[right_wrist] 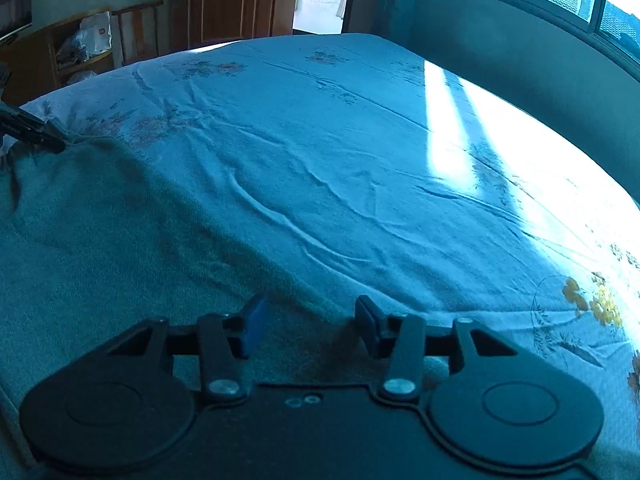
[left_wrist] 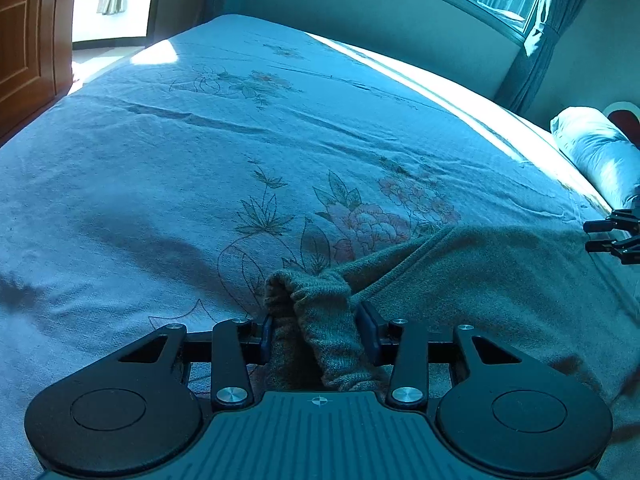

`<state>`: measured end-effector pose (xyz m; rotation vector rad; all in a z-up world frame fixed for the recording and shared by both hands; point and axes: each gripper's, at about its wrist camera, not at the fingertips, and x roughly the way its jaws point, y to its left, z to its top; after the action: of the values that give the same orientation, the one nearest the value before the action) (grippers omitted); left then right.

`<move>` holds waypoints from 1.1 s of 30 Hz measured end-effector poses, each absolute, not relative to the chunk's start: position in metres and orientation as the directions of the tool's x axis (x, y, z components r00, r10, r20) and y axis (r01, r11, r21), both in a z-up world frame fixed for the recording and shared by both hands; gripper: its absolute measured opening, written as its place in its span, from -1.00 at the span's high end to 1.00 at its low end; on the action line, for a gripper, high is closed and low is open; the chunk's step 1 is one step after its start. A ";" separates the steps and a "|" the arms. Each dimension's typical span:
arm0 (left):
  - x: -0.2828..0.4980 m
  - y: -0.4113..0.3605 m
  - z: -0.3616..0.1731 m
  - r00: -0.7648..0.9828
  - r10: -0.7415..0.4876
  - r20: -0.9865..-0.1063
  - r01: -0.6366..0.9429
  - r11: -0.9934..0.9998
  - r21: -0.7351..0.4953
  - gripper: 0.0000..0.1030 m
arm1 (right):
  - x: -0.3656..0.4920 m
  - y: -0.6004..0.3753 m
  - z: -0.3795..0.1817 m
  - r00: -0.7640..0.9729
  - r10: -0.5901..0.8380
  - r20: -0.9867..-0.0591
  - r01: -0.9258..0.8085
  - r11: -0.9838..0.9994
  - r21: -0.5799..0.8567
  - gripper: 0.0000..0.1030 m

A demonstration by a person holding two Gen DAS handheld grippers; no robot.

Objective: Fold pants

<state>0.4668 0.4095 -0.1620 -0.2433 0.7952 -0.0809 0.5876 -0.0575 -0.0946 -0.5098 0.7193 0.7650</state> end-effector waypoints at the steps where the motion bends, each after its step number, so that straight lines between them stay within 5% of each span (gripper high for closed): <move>1: 0.468 0.410 -0.163 0.701 -0.167 -0.694 -0.009 0.970 -0.242 0.17 | 0.591 -0.055 -0.098 0.499 0.429 -0.753 -0.777 0.607 -0.168 0.25; 6: 0.482 0.408 -0.167 0.717 -0.174 -0.674 0.019 0.973 -0.231 0.10 | 0.601 -0.049 -0.104 0.447 0.425 -0.787 -0.798 0.587 -0.136 0.26; 10: 0.486 0.406 -0.171 0.729 -0.197 -0.656 0.026 0.965 -0.261 0.58 | 0.603 -0.047 -0.105 0.423 0.419 -0.803 -0.790 0.605 -0.101 0.90; 12: 0.485 0.404 -0.169 0.734 -0.193 -0.652 0.035 0.968 -0.247 0.61 | 0.598 -0.045 -0.101 0.443 0.402 -0.801 -0.777 0.618 -0.120 0.98; 29: 0.348 0.393 -0.055 0.879 -0.331 -0.344 0.271 0.939 -0.210 0.64 | 0.385 -0.095 0.024 0.613 0.466 -0.638 -0.758 0.576 -0.307 1.00; 33: 0.286 0.376 -0.066 0.860 -0.348 -0.373 0.299 0.936 -0.183 0.58 | 0.303 -0.108 -0.001 0.646 0.432 -0.629 -0.746 0.533 -0.399 0.91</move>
<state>0.2858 0.3755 -0.0657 -0.1205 0.4132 -0.3403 0.3027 -0.1080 -0.0006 -0.7047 0.4956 0.7372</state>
